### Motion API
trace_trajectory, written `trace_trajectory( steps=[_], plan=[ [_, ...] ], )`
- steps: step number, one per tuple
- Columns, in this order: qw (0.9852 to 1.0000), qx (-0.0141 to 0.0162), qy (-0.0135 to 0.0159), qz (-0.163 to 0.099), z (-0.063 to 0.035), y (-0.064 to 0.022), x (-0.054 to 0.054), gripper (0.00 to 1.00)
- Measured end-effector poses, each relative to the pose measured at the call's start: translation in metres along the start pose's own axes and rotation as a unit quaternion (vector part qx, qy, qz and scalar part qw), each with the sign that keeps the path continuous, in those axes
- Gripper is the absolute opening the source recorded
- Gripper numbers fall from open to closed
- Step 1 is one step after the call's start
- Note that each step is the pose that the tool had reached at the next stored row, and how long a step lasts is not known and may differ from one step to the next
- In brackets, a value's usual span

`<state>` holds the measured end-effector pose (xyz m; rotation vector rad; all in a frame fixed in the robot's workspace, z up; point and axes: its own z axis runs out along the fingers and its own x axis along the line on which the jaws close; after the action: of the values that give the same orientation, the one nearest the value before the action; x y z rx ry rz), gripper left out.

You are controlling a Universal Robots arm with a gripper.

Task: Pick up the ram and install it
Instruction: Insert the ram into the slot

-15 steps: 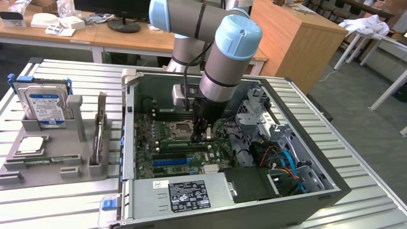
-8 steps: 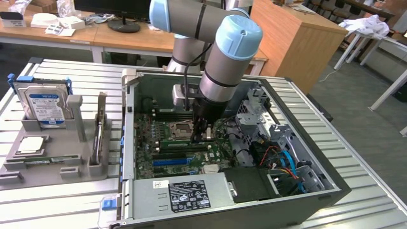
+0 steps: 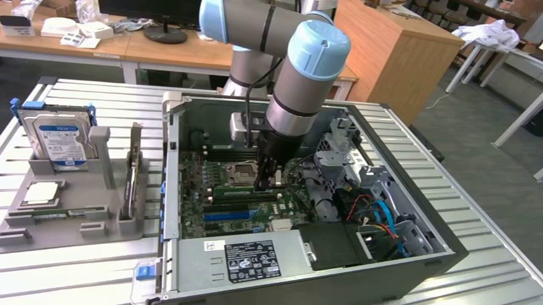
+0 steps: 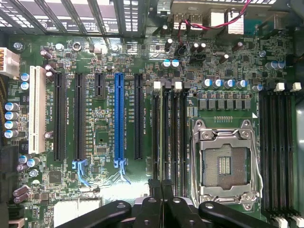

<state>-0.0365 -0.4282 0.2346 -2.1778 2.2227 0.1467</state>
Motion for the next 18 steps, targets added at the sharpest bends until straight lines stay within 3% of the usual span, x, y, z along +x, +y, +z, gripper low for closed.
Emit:
trace_trajectory(
  steps=[18],
  plan=[
    [1.0000,0.0000,0.0000,0.000,0.0000,-0.0008,0.0005,0.11]
  ],
)
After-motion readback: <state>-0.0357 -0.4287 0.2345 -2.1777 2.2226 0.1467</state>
